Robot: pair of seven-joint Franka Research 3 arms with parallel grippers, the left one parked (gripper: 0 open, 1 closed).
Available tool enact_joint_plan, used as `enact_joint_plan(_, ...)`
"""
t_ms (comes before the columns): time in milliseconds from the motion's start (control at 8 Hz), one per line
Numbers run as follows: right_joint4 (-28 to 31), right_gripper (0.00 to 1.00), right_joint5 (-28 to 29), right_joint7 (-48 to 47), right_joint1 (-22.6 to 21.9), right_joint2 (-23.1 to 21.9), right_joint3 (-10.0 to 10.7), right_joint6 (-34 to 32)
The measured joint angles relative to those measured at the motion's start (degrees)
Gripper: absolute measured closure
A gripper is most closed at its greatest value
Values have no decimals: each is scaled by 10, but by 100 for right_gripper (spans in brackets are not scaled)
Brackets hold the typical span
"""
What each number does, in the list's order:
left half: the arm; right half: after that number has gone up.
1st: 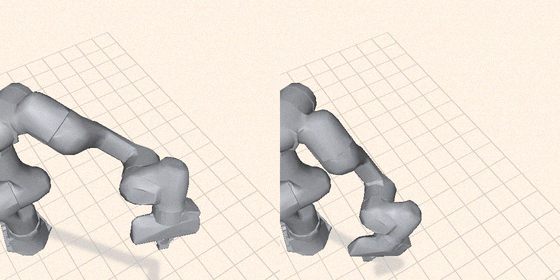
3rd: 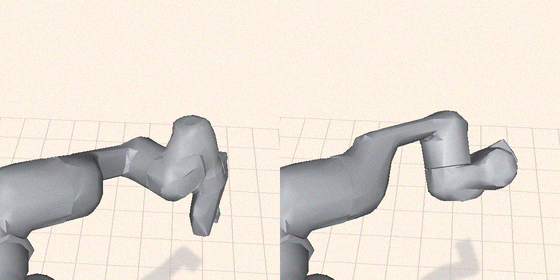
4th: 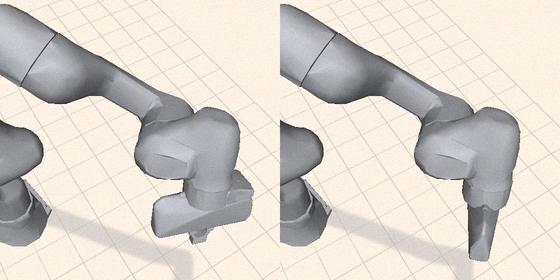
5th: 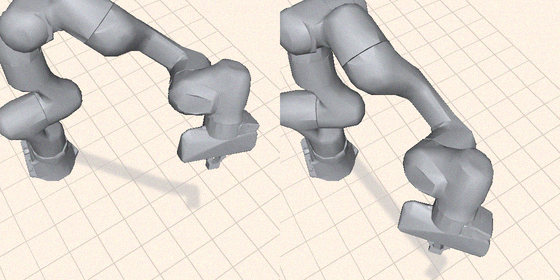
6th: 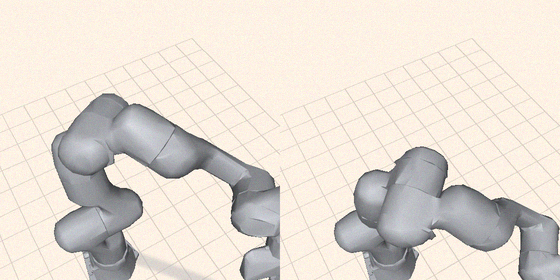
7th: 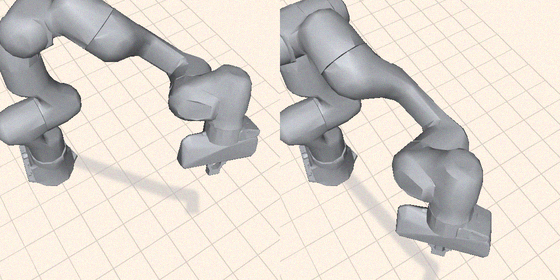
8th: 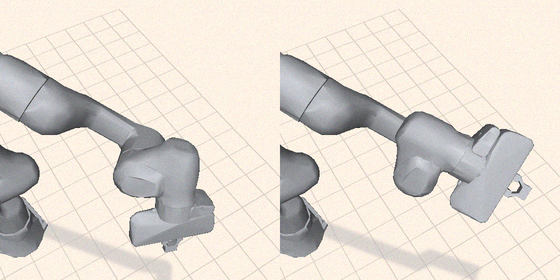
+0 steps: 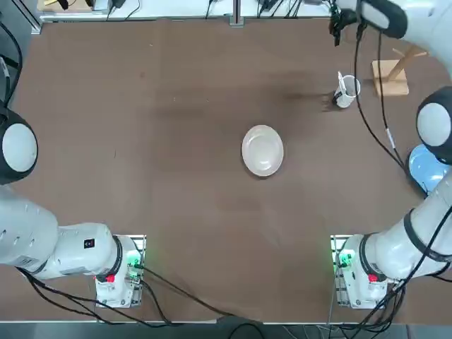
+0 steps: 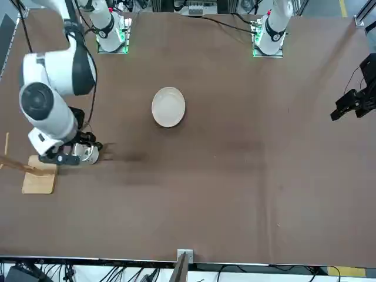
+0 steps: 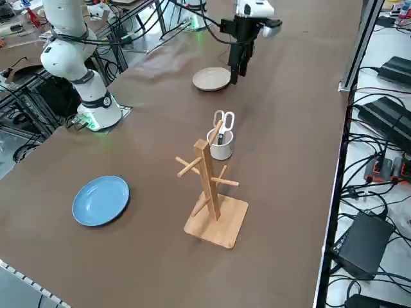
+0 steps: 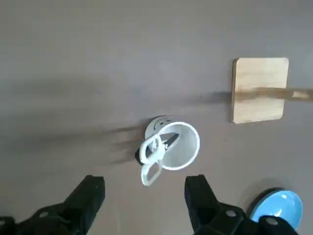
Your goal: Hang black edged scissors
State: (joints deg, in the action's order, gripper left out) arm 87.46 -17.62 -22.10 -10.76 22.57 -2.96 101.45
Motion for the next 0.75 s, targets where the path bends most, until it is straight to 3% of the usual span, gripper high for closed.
enact_joint_plan(375, 45, 4, -39, -101, -33, 25, 0, 27)
enact_joint_plan(750, 100, 7, -52, -147, -36, 25, 3, 29)
